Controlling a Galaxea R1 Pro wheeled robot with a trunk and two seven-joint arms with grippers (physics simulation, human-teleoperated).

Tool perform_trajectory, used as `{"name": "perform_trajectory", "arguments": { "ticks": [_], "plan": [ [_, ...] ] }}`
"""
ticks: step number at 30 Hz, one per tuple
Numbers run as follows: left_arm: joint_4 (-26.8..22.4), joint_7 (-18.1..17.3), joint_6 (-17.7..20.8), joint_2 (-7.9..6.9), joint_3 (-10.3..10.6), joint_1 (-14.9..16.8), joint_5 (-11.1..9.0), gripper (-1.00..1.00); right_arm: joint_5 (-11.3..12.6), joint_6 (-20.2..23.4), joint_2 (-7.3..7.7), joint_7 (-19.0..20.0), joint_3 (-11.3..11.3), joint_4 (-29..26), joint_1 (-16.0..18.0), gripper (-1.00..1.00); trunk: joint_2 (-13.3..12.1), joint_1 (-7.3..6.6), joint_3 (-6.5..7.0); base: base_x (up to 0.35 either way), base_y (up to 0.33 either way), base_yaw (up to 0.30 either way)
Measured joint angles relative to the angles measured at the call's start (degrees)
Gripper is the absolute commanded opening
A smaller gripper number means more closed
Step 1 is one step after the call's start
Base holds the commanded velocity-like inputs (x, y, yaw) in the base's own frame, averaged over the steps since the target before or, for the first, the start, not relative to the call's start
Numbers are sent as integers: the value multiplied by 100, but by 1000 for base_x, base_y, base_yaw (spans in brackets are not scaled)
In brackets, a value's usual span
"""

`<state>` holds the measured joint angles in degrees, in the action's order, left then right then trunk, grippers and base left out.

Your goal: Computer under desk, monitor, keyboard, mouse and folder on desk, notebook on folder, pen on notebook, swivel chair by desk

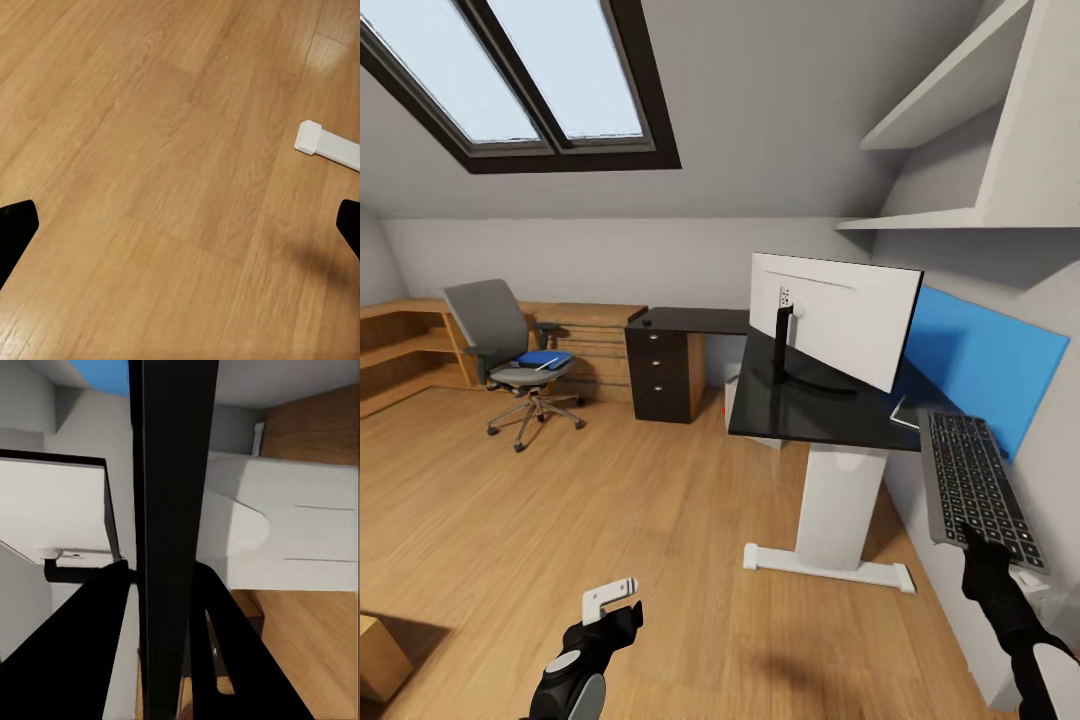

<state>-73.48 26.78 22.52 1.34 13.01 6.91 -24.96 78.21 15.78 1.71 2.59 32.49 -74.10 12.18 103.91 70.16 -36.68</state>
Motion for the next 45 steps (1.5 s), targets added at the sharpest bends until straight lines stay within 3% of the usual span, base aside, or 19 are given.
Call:
{"name": "perform_trajectory", "arguments": {
  "ticks": [5, 7, 11, 24, 30, 39, 45],
  "plan": [
    [0, 22, -4, 0, 0, 0, 23, 100, -521, -12, -325, 104, -17, -91, -8, -100, 0, 0, 0, 0, 0, 0],
    [3, 22, -5, 0, 0, 0, 31, 100, -884, -20, -509, 170, -17, -157, -11, -100, 0, 0, 0, 0, 0, 0],
    [15, 17, -5, 0, -1, 0, 35, 100, -1104, -24, -645, 199, -11, -180, -11, -100, 0, 0, 0, -5, 0, 0],
    [28, 17, 1, 0, -1, 0, 20, 100, -1144, -6, -680, 206, -18, -196, -11, -100, 0, 2, 0, -240, 0, 0],
    [90, 16, 1, 0, 0, 0, 20, 100, -1249, -16, -686, 253, -722, -158, -26, -100, 0, 0, 0, -23, 0, 0],
    [98, 16, -5, 0, 3, 0, 30, 100, -1281, 10, -722, 259, -942, -146, -54, -100, 0, 0, 0, -1, 0, 0],
    [98, 17, -3, 1, 6, 0, 41, 100, -1286, 9, -720, 259, -1409, -139, -99, -100, 0, 0, 0, 0, 159, 0]
  ]
}}
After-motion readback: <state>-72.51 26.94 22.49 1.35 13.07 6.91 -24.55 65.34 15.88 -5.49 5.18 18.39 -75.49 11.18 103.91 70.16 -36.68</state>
